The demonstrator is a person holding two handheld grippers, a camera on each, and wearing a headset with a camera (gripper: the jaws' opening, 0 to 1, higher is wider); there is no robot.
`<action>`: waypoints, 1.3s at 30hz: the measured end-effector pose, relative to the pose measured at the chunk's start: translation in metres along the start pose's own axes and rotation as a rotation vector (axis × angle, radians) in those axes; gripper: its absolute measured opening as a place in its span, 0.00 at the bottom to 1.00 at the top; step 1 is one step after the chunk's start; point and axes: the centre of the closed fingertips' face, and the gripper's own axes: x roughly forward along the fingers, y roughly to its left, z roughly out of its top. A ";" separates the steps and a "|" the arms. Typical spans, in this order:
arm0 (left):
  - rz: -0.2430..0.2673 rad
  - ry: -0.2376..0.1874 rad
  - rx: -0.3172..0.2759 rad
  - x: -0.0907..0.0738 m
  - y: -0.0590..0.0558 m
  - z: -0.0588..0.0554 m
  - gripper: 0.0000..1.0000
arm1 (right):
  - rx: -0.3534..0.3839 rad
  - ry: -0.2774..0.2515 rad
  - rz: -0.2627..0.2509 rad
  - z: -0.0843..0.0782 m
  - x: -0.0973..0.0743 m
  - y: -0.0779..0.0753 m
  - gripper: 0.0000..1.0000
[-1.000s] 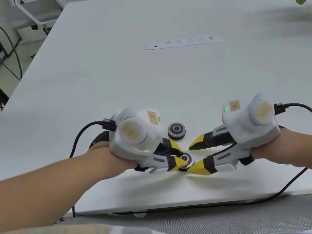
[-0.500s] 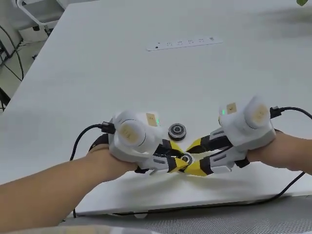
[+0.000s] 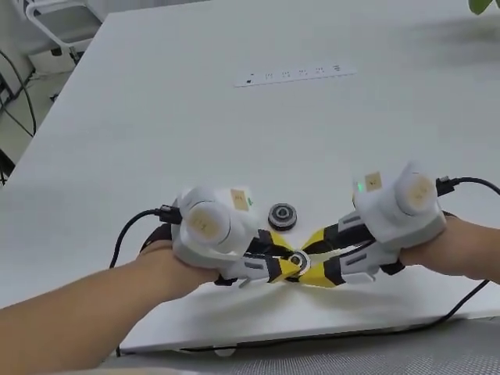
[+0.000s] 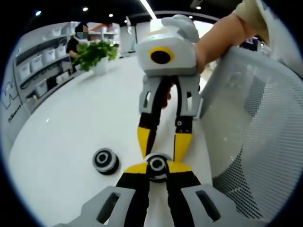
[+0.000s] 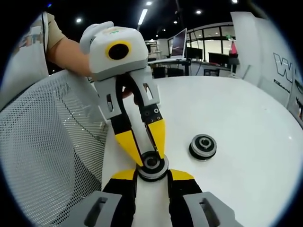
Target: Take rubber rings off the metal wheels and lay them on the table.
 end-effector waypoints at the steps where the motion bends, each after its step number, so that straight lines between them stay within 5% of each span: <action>1: 0.000 0.000 0.000 0.000 0.000 0.000 0.13 | -0.005 0.001 0.000 0.000 0.000 0.000 0.23; 39: 0.011 -0.008 -0.012 0.000 0.000 -0.001 0.13 | 0.008 0.024 -0.009 -0.009 -0.007 -0.003 0.05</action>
